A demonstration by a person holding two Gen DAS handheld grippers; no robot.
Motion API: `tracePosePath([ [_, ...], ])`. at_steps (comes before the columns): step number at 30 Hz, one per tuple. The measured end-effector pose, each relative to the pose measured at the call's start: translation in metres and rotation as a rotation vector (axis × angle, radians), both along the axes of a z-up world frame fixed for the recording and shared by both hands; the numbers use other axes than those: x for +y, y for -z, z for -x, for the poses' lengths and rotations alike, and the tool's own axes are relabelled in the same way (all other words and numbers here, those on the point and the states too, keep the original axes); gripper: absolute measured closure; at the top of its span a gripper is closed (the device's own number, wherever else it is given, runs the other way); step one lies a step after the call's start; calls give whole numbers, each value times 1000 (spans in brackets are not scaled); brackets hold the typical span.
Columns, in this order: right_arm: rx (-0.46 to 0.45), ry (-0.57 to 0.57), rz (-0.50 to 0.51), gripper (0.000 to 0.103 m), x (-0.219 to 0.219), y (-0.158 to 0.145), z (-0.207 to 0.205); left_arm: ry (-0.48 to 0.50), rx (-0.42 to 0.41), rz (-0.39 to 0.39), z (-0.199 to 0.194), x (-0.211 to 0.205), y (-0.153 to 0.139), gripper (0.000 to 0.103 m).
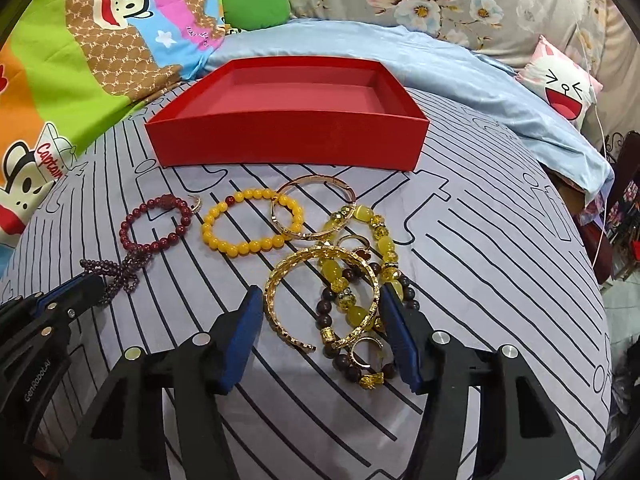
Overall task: Organize jewelry
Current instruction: 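Grasp the twisted gold bangle with the right tool while the left lifts the garnet bracelet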
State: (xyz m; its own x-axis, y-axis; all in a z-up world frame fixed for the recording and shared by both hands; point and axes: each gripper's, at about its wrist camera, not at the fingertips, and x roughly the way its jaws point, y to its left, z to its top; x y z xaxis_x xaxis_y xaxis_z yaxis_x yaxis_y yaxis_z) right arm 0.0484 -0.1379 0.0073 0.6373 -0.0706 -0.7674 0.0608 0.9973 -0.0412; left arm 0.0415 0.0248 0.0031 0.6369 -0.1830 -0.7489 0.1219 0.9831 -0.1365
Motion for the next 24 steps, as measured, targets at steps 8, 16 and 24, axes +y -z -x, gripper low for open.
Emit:
tracePosePath([
  [8,-35,5,-52,46,-9,-14,16,21,-16,10,5,-3,-11,99],
  [16,-58,8,-101,46,-22,-35,29,49,-50,27,10,-5,-34,99],
  [24,-91,12,-102,46,-33,-51,30,70,-94,19,7,-12,-59,99],
])
